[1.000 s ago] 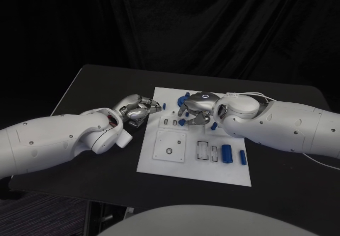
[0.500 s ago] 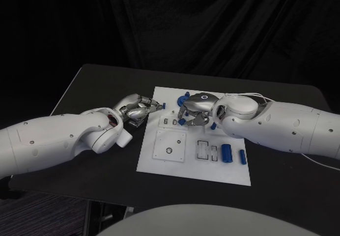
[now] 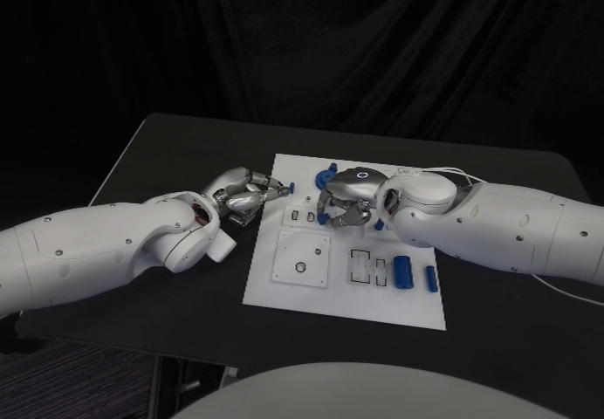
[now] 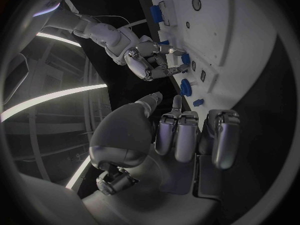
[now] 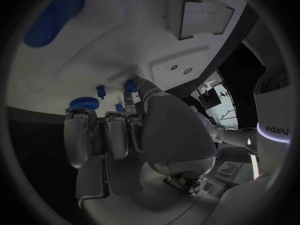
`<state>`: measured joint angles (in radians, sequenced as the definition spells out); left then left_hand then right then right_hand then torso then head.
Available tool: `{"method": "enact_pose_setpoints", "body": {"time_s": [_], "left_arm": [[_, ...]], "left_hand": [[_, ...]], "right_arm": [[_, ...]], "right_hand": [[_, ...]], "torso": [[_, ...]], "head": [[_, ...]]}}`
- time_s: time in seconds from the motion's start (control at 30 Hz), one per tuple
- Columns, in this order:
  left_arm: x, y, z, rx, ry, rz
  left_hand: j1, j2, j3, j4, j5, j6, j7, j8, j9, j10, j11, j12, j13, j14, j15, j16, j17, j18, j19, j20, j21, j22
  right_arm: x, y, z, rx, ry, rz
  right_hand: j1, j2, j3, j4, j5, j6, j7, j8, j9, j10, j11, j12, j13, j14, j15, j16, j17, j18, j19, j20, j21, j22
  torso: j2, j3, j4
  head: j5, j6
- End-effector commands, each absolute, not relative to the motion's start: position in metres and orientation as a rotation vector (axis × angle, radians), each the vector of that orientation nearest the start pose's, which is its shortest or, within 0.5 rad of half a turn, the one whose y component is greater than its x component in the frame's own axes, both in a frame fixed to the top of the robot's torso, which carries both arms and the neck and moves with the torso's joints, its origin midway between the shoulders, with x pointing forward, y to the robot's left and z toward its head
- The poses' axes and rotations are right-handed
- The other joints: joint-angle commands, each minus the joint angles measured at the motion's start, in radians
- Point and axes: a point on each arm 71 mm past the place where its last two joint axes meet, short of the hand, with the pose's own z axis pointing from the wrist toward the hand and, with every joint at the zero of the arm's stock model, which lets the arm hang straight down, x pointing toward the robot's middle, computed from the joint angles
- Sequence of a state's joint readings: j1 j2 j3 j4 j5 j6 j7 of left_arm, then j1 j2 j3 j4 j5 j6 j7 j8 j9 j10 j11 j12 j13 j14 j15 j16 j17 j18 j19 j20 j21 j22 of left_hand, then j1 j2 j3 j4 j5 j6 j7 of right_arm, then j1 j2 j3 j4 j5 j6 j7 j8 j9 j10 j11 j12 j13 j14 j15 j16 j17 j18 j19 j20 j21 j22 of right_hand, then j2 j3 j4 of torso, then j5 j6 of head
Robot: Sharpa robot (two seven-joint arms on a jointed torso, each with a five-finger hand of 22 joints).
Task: Assemble the parts on the task board
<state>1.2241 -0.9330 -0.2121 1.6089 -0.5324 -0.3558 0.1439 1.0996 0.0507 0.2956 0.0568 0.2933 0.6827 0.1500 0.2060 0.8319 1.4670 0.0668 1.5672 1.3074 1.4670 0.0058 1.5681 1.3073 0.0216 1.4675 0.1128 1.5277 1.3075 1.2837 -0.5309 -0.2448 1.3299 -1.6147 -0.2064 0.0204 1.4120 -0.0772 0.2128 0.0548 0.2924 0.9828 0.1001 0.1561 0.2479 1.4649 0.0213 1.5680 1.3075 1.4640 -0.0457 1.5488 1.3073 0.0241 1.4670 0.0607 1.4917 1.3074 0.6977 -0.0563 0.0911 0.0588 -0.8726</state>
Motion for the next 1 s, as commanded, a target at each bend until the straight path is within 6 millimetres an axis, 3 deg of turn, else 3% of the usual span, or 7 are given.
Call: {"method": "enact_pose_setpoints", "body": {"time_s": [0.03, 0.47, 0.6, 0.77, 0.83, 1.0], "left_arm": [[0.447, 0.224, -0.23, -0.663, 1.834, -1.146], [0.446, 0.223, -0.233, -0.662, 1.853, -1.154], [0.445, 0.223, -0.234, -0.663, 1.864, -1.157], [0.443, 0.221, -0.236, -0.658, 1.868, -1.171], [0.442, 0.218, -0.235, -0.648, 1.859, -1.188], [0.442, 0.212, -0.236, -0.632, 1.861, -1.218]], "left_hand": [[0.006, 0.006, -0.001, 0.005, 0.006, 0.009, -0.001, 0.001, -0.005, 0.104, 0.003, 0.004, 0.263, 0.104, 0.004, 0.003, 0.263, 0.001, 0.045, 0.008, -0.004, 0.193], [0.022, 0.014, 0.003, 0.002, 0.025, 0.017, -0.004, 0.003, -0.025, 0.104, 0.001, 0.004, 0.263, 0.104, 0.002, 0.003, 0.263, 0.002, 0.042, 0.006, -0.007, 0.19], [0.025, 0.014, 0.004, 0.0, 0.028, 0.017, -0.004, 0.002, -0.028, 0.104, 0.001, 0.004, 0.263, 0.104, 0.002, 0.003, 0.263, 0.002, 0.042, 0.006, -0.007, 0.19], [0.024, 0.01, 0.0, 0.002, 0.029, 0.017, -0.002, 0.002, -0.035, 0.104, 0.001, 0.004, 0.263, 0.104, 0.002, 0.003, 0.263, 0.002, 0.042, 0.006, -0.007, 0.19], [-0.012, 0.007, -0.03, 0.042, -0.01, 0.024, -0.001, 0.003, -0.053, 0.104, 0.004, 0.004, 0.263, 0.104, 0.005, 0.003, 0.263, 0.002, 0.043, 0.007, -0.006, 0.192], [-0.01, 0.007, -0.049, 0.06, -0.02, 0.038, -0.005, 0.009, -0.073, 0.104, 0.001, 0.004, 0.263, 0.104, 0.003, 0.003, 0.263, 0.001, 0.046, 0.006, -0.004, 0.196]], "right_arm": [[0.486, -0.09, -0.232, -0.673, 1.74, 0.676], [0.485, -0.094, -0.22, -0.589, 1.583, 0.734], [0.482, -0.095, -0.211, -0.539, 1.498, 0.769], [0.477, -0.095, -0.201, -0.498, 1.415, 0.804], [0.474, -0.093, -0.199, -0.493, 1.401, 0.816], [0.47, -0.089, -0.198, -0.495, 1.397, 0.834]], "right_hand": [[0.001, 0.014, 0.001, -0.009, 0.013, 0.022, -0.003, 0.015, 0.017, 0.106, -0.009, 0.003, 0.263, 0.098, -0.008, 0.002, 0.224, -0.001, 0.063, -0.005, 0.002, 0.226], [-0.014, 0.028, -0.004, -0.009, 0.033, 0.056, -0.013, 0.043, 0.056, 0.106, -0.011, 0.003, 0.263, 0.097, -0.009, -0.001, 0.219, -0.001, 0.064, -0.006, 0.003, 0.227], [-0.014, 0.028, -0.004, -0.016, 0.064, 0.053, -0.015, 0.046, 0.071, 0.106, -0.014, 0.003, 0.263, 0.097, -0.012, -0.001, 0.219, -0.001, 0.065, -0.009, 0.004, 0.228], [-0.017, 0.028, -0.005, -0.016, 0.07, 0.053, -0.015, 0.047, 0.076, 0.106, -0.014, 0.003, 0.263, 0.097, -0.013, -0.001, 0.219, -0.002, 0.065, -0.009, 0.005, 0.229], [-0.017, 0.028, -0.005, -0.016, 0.07, 0.053, -0.015, 0.047, 0.076, 0.106, -0.014, 0.003, 0.263, 0.097, -0.013, -0.001, 0.219, -0.002, 0.065, -0.009, 0.005, 0.229], [-0.022, 0.028, -0.007, -0.015, 0.068, 0.052, -0.015, 0.047, 0.08, 0.106, -0.014, 0.003, 0.263, 0.096, -0.013, -0.002, 0.217, -0.002, 0.065, -0.009, 0.004, 0.229]], "torso": [[0.0, -0.0005, 0.0002], [0.0, 0.0008, 0.0], [0.0, 0.0015, -0.0023], [-0.001, 0.0019, -0.0023], [-0.002, 0.002, -0.0027], [-0.002, 0.0014, -0.0031]], "head": [[0.002, 0.0], [0.002, 0.0], [0.004, 0.0], [-0.002, 0.0], [-0.003, 0.0], [-0.003, 0.0]]}}
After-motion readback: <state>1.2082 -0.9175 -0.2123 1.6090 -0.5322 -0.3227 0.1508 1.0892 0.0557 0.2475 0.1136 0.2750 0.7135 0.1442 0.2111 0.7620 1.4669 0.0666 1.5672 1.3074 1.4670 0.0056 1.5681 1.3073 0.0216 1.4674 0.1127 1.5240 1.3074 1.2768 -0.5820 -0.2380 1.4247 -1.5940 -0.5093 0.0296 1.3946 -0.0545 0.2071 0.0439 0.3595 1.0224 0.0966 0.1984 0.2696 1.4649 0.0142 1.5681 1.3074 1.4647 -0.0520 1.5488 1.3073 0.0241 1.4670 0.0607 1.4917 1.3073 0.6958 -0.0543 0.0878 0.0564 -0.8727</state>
